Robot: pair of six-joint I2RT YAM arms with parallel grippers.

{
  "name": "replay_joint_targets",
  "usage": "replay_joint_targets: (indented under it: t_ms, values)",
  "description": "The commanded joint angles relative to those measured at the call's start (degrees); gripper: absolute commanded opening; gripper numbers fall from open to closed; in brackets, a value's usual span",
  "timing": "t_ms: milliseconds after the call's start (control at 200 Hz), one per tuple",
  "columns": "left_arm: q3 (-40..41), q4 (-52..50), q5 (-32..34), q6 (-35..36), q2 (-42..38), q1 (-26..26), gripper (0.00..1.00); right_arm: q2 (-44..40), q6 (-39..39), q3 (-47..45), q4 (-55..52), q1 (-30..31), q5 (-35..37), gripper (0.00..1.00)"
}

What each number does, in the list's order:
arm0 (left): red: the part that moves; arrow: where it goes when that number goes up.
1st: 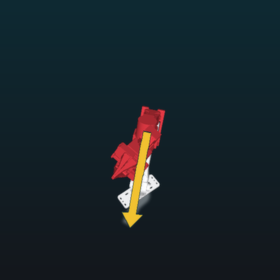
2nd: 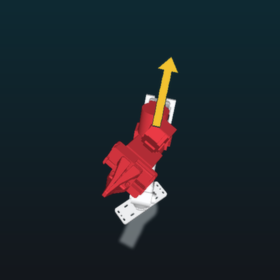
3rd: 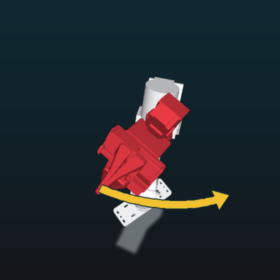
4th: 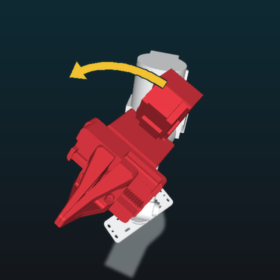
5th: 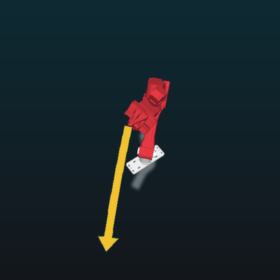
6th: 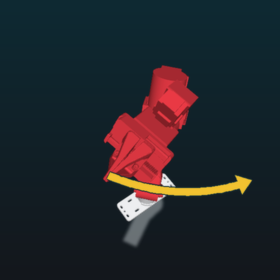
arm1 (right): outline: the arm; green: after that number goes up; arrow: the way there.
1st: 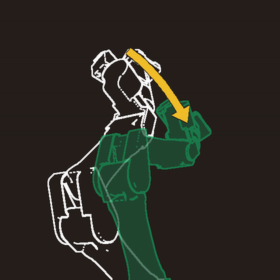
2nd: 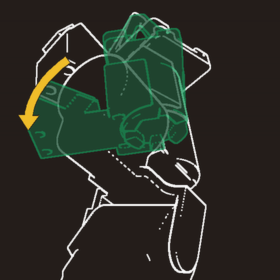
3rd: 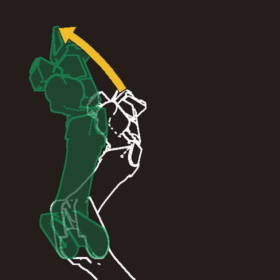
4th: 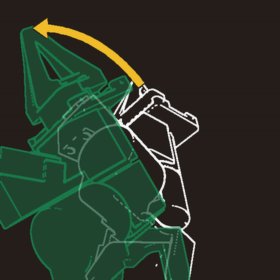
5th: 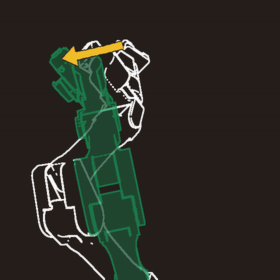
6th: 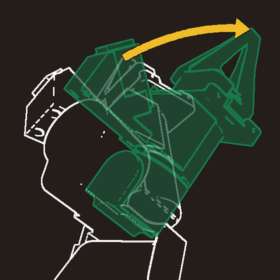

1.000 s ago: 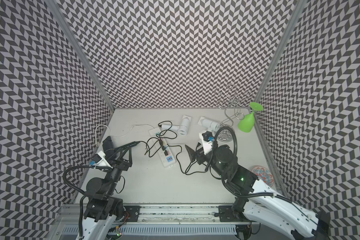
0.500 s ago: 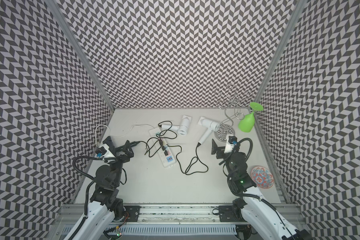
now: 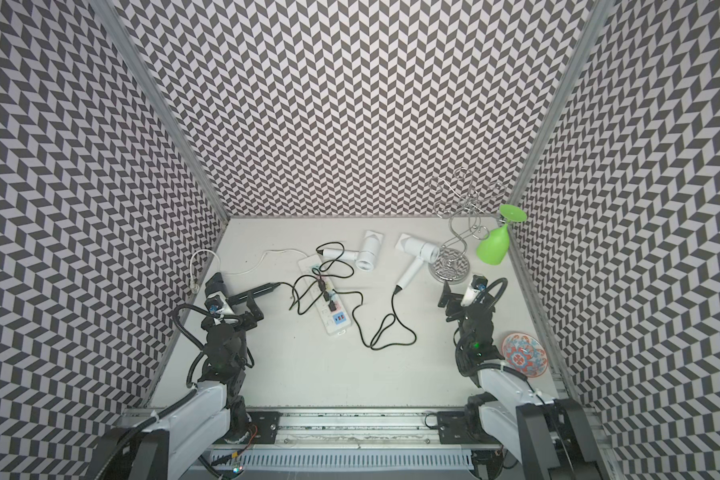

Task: Charge the blow dryers
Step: Reset both arms

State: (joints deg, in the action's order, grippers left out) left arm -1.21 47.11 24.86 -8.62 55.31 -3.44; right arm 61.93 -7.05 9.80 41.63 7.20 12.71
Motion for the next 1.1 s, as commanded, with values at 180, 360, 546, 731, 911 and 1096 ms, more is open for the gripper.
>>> replay_joint_targets:
  t_ms: [180,360,546,731,911,1096]
  values:
    - [-6.10,19.49,-1.88,0.34,17.37,0.63,0.99,9.05,-0.47,-1.14,18.84,-0.44,4.79,0.99]
    - [-7.08,27.87,-3.79,3.75,24.49,0.54,0.99,12.79,3.05,0.94,21.43,-0.44,4.24,0.99]
    - [-7.80,29.04,-1.67,7.10,26.67,-2.69,0.99,15.23,7.64,-0.45,28.51,-0.40,4.24,0.99]
    - [-4.68,40.05,-6.41,9.50,31.15,-2.56,0.99,21.50,11.02,-0.62,35.27,-0.65,-3.88,0.99]
    - [-8.04,36.16,-9.06,6.48,34.23,0.51,0.99,23.55,10.55,-0.26,35.48,-0.62,-3.48,0.99]
    - [-10.11,31.71,-10.64,6.14,33.98,1.09,0.99,26.62,10.61,-0.03,38.76,-0.66,-3.95,0.99]
